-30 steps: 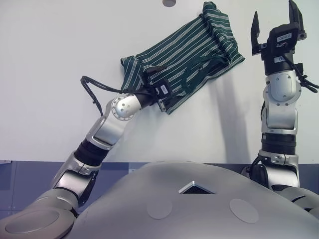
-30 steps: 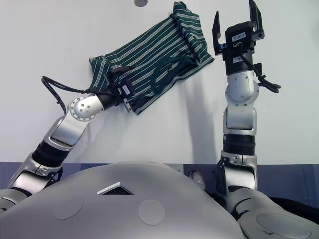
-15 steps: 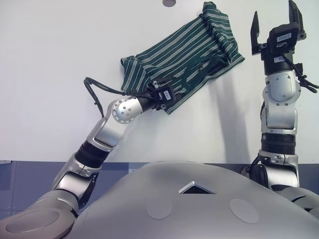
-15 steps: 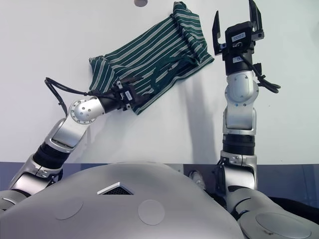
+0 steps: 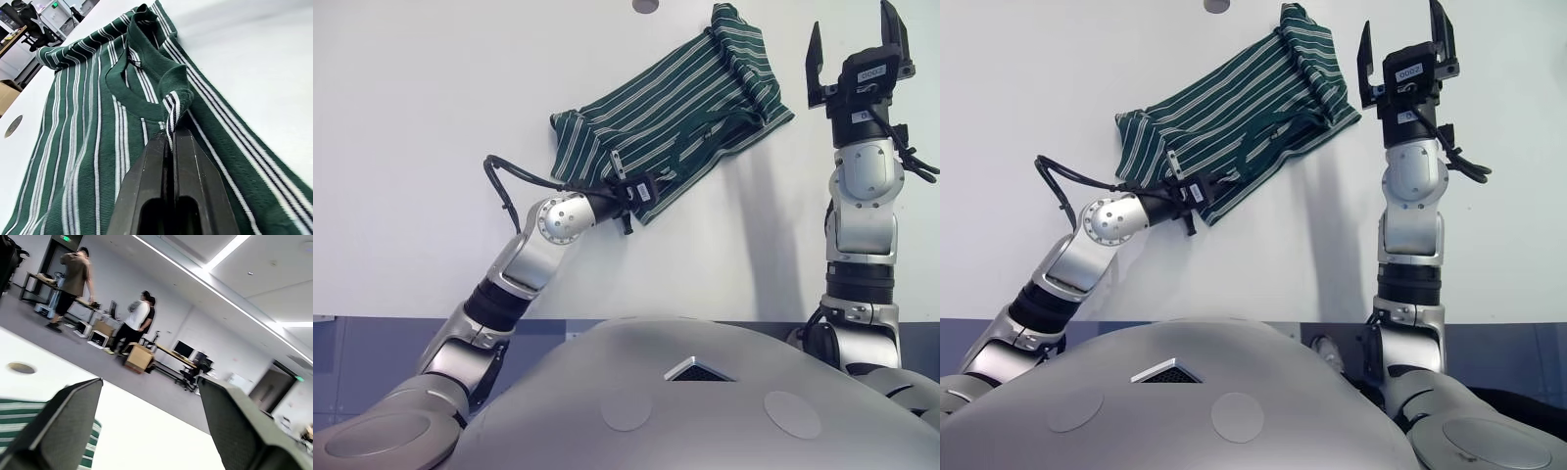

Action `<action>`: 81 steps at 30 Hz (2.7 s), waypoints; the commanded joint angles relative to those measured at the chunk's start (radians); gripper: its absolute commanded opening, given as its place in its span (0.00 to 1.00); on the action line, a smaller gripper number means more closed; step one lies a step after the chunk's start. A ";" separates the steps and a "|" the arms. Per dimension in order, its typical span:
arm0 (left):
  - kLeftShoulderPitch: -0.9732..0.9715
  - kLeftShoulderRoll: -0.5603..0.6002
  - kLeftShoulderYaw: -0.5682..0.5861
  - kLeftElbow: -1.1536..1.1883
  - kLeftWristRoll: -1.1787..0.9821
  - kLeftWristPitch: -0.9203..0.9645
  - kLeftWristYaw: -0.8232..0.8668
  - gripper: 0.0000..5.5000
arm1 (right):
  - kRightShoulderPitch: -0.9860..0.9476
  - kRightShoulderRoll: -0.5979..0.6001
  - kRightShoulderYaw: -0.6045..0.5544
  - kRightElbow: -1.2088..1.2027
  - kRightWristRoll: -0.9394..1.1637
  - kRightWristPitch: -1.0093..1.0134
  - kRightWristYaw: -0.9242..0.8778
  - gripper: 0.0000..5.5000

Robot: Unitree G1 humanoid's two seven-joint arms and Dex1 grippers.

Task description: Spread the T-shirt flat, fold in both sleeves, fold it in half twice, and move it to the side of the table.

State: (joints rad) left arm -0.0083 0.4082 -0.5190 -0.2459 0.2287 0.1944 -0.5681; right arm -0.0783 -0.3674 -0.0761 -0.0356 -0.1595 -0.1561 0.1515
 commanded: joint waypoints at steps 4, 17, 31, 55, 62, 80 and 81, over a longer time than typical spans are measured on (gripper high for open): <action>-0.040 0.011 0.092 -0.028 -0.005 0.025 0.006 0.01 | -0.145 -0.321 0.135 0.283 -0.061 -0.271 0.369 0.65; -0.002 -0.034 0.056 -0.058 0.037 0.053 0.035 0.01 | -0.414 -0.349 0.389 0.815 -0.419 -0.673 0.198 0.65; 0.034 -0.027 0.091 -0.072 0.036 0.043 0.070 0.01 | -0.204 -0.393 0.354 0.741 -0.435 -0.842 -0.170 0.65; 0.010 -0.052 0.111 -0.062 0.032 -0.003 0.093 0.00 | -0.220 -0.290 0.387 0.837 -0.483 -0.624 -0.248 0.47; 0.006 -0.055 0.106 -0.056 0.032 -0.010 0.097 0.00 | -0.228 -0.253 0.370 0.849 -0.446 -0.575 -0.256 0.22; -0.105 -0.076 0.272 -0.033 0.044 0.001 0.244 0.00 | -0.306 -0.210 0.276 0.719 -0.279 -0.540 -0.234 0.00; -0.131 -0.071 0.302 -0.021 0.049 0.009 0.264 0.00 | -0.325 -0.208 0.254 0.697 -0.262 -0.508 -0.233 0.00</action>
State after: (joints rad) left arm -0.0867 0.3272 -0.2669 -0.2817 0.2616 0.1890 -0.3364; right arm -0.3532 -0.5753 0.2213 0.7006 -0.4615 -0.7134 -0.0893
